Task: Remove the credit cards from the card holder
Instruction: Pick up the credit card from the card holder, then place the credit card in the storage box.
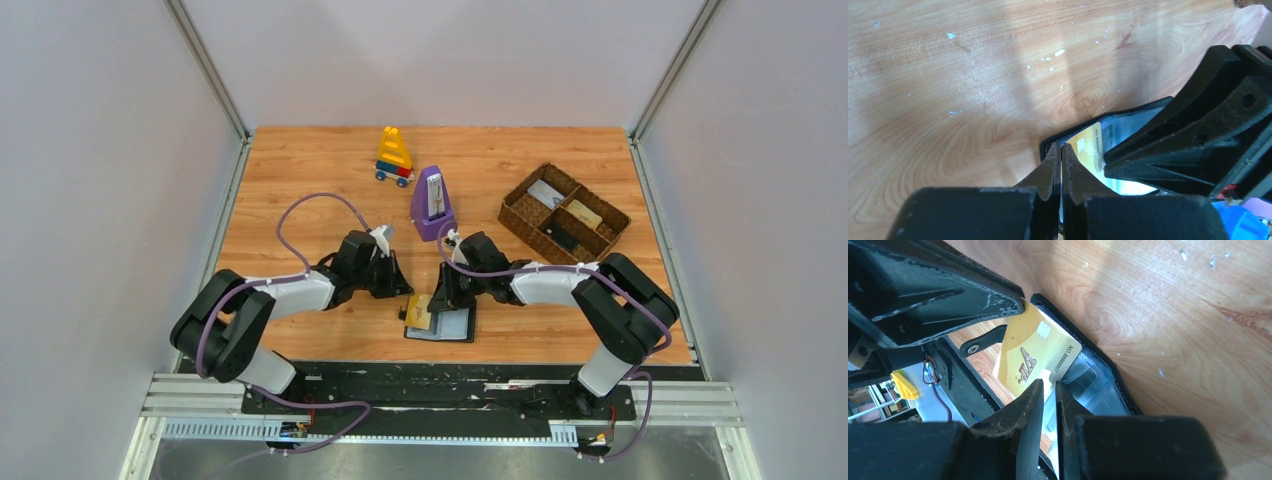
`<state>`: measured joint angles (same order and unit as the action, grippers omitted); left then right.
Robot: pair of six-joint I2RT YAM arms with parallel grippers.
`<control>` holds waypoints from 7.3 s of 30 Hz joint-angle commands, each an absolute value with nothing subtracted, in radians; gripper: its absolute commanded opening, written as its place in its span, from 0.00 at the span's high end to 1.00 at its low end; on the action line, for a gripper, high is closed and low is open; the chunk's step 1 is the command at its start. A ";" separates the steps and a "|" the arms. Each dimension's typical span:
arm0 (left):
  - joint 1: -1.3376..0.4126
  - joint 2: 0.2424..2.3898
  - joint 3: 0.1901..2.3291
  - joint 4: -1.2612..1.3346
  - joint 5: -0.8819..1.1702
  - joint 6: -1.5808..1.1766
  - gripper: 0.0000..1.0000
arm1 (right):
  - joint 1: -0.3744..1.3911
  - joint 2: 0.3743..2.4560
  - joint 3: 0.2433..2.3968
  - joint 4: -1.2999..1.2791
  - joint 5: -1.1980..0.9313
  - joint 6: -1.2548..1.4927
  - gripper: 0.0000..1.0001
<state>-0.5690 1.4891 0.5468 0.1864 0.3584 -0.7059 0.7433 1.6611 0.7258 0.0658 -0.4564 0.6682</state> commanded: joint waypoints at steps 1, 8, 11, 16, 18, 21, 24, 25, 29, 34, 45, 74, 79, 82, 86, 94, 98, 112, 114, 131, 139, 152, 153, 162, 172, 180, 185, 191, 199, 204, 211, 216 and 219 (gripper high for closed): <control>-0.566 1.413 0.558 0.124 0.359 -0.722 1.00 | 0.733 1.658 0.730 0.069 -0.415 0.618 0.83; -0.566 1.376 0.547 0.121 0.382 -0.741 1.00 | 0.730 1.585 0.733 0.054 -0.425 0.619 0.76; -0.565 1.360 0.532 0.130 0.378 -0.765 1.00 | 0.730 1.543 0.730 0.052 -0.438 0.626 0.69; -0.566 1.293 0.513 0.122 0.353 -0.782 1.00 | 0.727 1.496 0.713 0.076 -0.461 0.608 0.54; -0.566 1.269 0.509 0.116 0.353 -0.783 1.00 | 0.722 1.496 0.710 0.089 -0.482 0.599 0.46; -0.566 1.231 0.495 0.118 0.357 -0.797 1.00 | 0.719 1.481 0.693 0.123 -0.517 0.596 0.36; -0.566 1.164 0.472 0.129 0.354 -0.819 1.00 | 0.719 1.465 0.672 0.167 -0.559 0.590 0.31; -0.566 1.139 0.468 0.125 0.351 -0.821 1.00 | 0.719 1.462 0.668 0.174 -0.563 0.585 0.29; -0.566 1.099 0.461 0.095 0.334 -0.819 1.00 | 0.716 1.471 0.669 0.181 -0.574 0.567 0.23; -0.565 1.158 0.510 -0.030 0.272 -0.729 0.91 | 0.718 1.480 0.687 0.148 -0.557 0.627 0.33; -0.566 1.355 0.536 0.010 0.329 -0.695 0.84 | 0.737 1.599 0.747 0.086 -0.441 0.800 0.55; -0.566 1.374 0.479 0.114 0.406 -0.754 0.81 | 0.730 1.660 0.811 0.079 -0.499 0.640 1.00; -0.566 1.204 0.575 -0.106 0.380 -0.699 0.67 | 0.689 1.514 0.834 -0.090 -0.609 0.411 1.00; -0.566 1.120 0.632 -0.215 0.396 -0.647 0.59 | 0.684 1.453 0.870 -0.205 -0.688 0.300 1.00; -0.566 1.061 0.717 -0.310 0.489 -0.570 0.51 | 0.684 1.398 0.889 -0.279 -0.774 0.226 1.00; -0.566 1.053 0.776 -0.327 0.695 -0.499 0.47 | 0.684 1.316 0.909 -0.291 -0.953 0.213 1.00; -0.567 1.085 0.776 -0.302 0.771 -0.508 0.47 | 0.685 1.303 0.921 -0.287 -1.011 0.217 1.00; -0.607 1.145 0.759 -0.211 0.878 -0.550 0.47 | 0.685 1.332 0.942 -0.265 -1.014 0.251 1.00; -0.620 1.163 0.763 -0.215 0.874 -0.549 0.49 | 0.685 1.337 0.946 -0.259 -1.013 0.254 1.00; -0.628 1.154 0.789 -0.155 0.661 -0.695 1.00 | 0.616 1.142 0.865 -0.270 -0.537 0.586 0.26; -0.627 1.044 0.720 0.096 0.462 -0.914 1.00 | 0.610 0.995 0.784 -0.193 -0.419 0.748 0.27; -0.626 1.000 0.600 0.365 0.426 -1.105 1.00 | 0.611 0.908 0.662 -0.021 -0.419 0.890 0.37; -0.626 0.995 0.598 0.370 0.426 -1.108 1.00 | 0.610 0.908 0.655 -0.011 -0.424 0.899 0.40; -0.627 0.976 0.571 0.385 0.410 -1.130 1.00 | 0.611 0.910 0.608 0.117 -0.467 0.936 0.71; -0.627 0.949 0.562 0.331 0.389 -1.106 0.82 | 0.610 0.882 0.604 0.199 -0.515 0.862 1.00; -0.626 0.887 0.644 0.066 0.313 -0.963 0.36 | 0.490 0.877 0.705 0.014 -0.448 0.712 1.00; -0.626 0.856 0.703 -0.123 0.272 -0.868 0.09 | 0.247 0.956 0.819 -0.135 -0.612 0.614 1.00; -0.627 0.892 0.842 -0.348 0.248 -0.693 0.00 | -0.076 1.103 0.976 -0.332 -0.733 0.495 1.00; -0.627 0.951 0.971 -0.594 0.180 -0.518 0.00 | -0.383 1.316 1.115 -0.400 -0.798 0.446 1.00; -0.626 0.940 0.987 -0.654 0.104 -0.460 0.00 | -0.470 1.469 1.214 -0.477 -0.752 0.390 1.00; -0.626 0.927 0.989 -0.710 -0.061 -0.387 0.00 | -0.495 1.654 1.342 -0.531 -0.766 0.351 1.00; -0.626 0.901 0.991 -0.719 -0.084 -0.373 0.00 | -0.495 1.732 1.379 -0.535 -0.760 0.357 1.00; -0.627 0.885 0.988 -0.716 -0.097 -0.372 0.00 | -0.496 1.762 1.376 -0.536 -0.750 0.345 1.00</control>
<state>-0.6224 0.9211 0.9459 -0.7189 -0.0486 -0.4057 -0.4961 1.7325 1.3354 -0.5304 -0.7494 0.3790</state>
